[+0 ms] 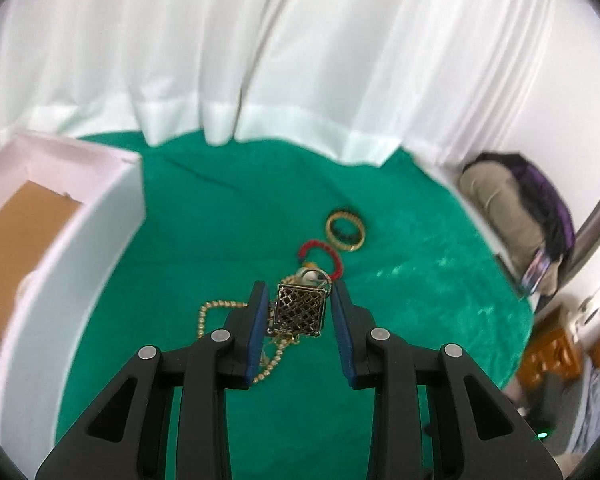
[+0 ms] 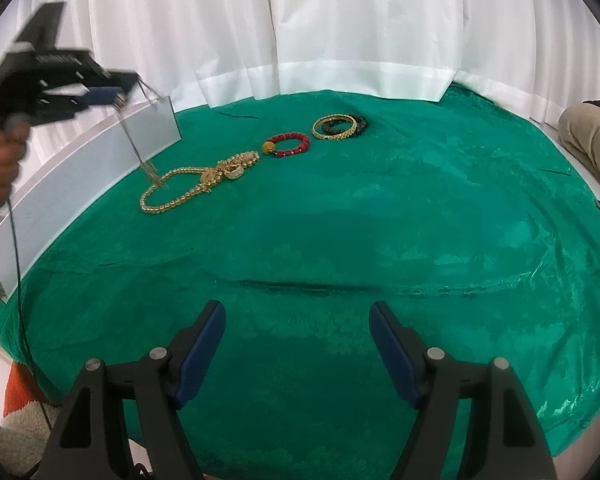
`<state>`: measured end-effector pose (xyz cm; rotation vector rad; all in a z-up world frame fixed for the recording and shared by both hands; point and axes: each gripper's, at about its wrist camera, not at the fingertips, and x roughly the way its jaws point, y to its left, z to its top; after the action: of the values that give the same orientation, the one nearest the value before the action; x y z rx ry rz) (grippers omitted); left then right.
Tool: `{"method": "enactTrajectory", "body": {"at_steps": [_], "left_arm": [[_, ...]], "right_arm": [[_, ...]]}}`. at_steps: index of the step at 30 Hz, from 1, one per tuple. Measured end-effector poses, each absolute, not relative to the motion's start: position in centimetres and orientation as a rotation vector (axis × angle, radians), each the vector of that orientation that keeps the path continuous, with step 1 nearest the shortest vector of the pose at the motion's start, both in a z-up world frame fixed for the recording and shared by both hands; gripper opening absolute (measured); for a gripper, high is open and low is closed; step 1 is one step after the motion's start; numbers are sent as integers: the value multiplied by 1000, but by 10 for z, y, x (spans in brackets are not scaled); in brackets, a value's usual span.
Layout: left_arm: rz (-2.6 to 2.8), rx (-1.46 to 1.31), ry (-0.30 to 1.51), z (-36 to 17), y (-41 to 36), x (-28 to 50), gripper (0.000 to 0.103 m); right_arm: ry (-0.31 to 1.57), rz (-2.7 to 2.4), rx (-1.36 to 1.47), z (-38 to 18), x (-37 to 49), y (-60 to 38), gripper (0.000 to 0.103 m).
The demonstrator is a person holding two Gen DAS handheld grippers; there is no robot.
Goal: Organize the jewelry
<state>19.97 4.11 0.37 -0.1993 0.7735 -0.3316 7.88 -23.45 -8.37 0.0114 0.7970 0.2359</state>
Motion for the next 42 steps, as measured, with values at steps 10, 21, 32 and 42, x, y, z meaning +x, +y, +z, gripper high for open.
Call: {"method": "enactTrajectory", "body": {"at_steps": [10,21,32,42], "left_arm": [[-221,-259,740,22,90,137,31],[-109,-302,796,-31,124,88,31],[-95,-350,786,-37,139,83,31],[-76,-373,805,-46,150,81,31]], "right_arm": [[785,240,-14,-75,74,-229,76],[917,501,120,-52,184,-210,73],[1065,537,19,-81,299,-127,40],[1125,565,-22,-58,302,-118,2]]}}
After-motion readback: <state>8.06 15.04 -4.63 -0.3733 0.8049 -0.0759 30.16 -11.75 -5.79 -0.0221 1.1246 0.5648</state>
